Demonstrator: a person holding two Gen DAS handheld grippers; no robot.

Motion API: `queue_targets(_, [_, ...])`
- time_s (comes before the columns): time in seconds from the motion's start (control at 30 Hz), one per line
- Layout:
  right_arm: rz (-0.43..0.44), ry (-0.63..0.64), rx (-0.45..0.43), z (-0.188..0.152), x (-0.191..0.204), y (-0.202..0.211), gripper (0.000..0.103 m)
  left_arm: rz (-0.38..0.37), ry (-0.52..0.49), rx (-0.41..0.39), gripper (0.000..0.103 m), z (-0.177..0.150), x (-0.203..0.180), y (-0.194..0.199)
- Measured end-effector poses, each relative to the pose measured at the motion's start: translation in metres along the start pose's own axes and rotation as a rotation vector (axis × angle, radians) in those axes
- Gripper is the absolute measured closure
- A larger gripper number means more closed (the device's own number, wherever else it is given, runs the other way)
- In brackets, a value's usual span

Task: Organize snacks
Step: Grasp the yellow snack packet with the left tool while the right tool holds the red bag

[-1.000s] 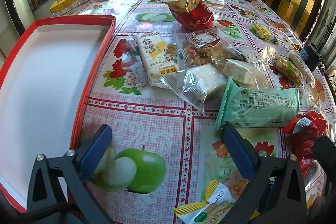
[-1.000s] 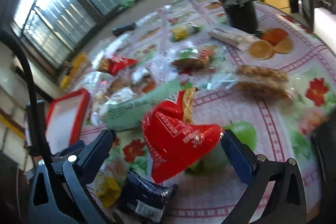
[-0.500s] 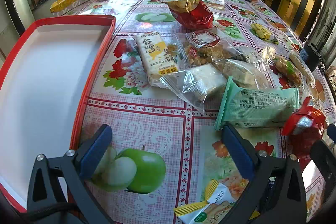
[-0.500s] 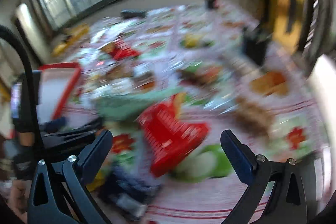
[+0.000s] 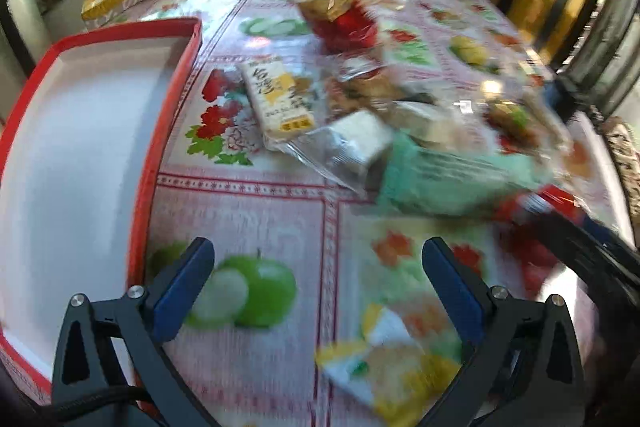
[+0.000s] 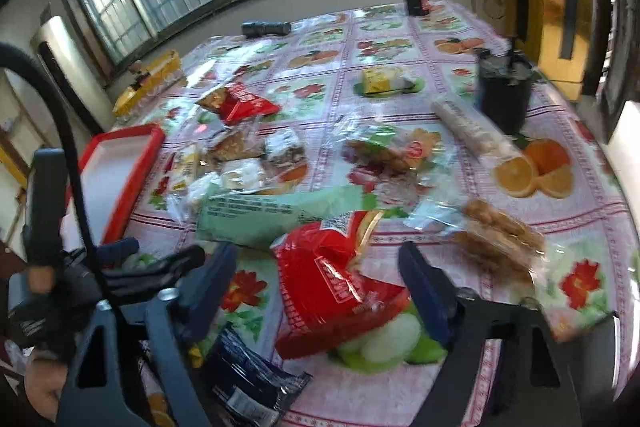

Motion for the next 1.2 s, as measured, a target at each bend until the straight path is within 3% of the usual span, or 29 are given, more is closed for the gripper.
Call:
queue_targets(0.03, [0.008,-0.004,0.004,-0.002,0.001,0.000,0.050,-0.026,0.011,-0.023,0.000,-0.002,0.002,0.016])
queue_targets(0.07, [-0.003,0.017,0.009,-0.004,0.003,0.000,0.054,-0.041,0.019,-0.037,0.000,-0.005,0.003,0.026])
queue_targets(0.27, [-0.011,0.036,-0.037,-0.015,0.006,0.015,0.064,-0.078,0.000,-0.032,0.002,-0.037,0.002,0.055])
queue_targets(0.37, [0.091,-0.022,-0.101,-0.017,0.007,0.031,0.069,-0.066,-0.029,-0.026,0.010,-0.047,-0.006,0.050])
queue_targets(0.53, [0.178,-0.058,-0.265,-0.009,0.010,0.065,0.071,-0.061,-0.054,-0.060,0.010,-0.047,-0.016,0.052])
queue_targets(0.63, [0.176,-0.105,-0.248,-0.005,0.011,0.062,0.064,-0.059,-0.065,-0.046,0.009,-0.046,-0.020,0.048])
queue_targets(0.73, [0.179,-0.145,-0.318,-0.002,0.010,0.069,0.025,-0.063,-0.071,-0.039,0.008,-0.045,-0.024,0.037])
queue_targets(0.77, [0.170,-0.145,-0.363,0.000,0.009,0.073,0.022,-0.050,-0.075,-0.041,0.006,-0.044,-0.024,0.032])
queue_targets(0.9, [0.182,-0.214,-0.438,0.007,0.004,0.081,0.020,0.024,-0.082,0.006,0.000,-0.039,-0.019,0.001])
queue_targets(1.0, [0.217,-0.283,-0.480,0.010,0.004,0.084,0.020,-0.002,-0.048,-0.005,0.000,-0.030,-0.015,-0.003])
queue_targets(1.13, [0.374,-0.429,-0.431,0.006,0.005,0.076,0.023,-0.075,0.072,-0.054,0.000,-0.026,-0.005,0.004])
queue_targets(1.2, [0.453,-0.491,-0.401,0.005,0.007,0.069,0.030,-0.072,0.064,-0.052,0.000,-0.028,-0.005,0.003])
Point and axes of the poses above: each gripper's, at about its wrist camera, not at the fingertips, and y roughly against the way its jaws point, x to its left, z to its top, the point moved 6 cm from there along -y, roughly the way its jaws point, and after that the axes turned 10 degrees about -x, right-handed, at the moved point
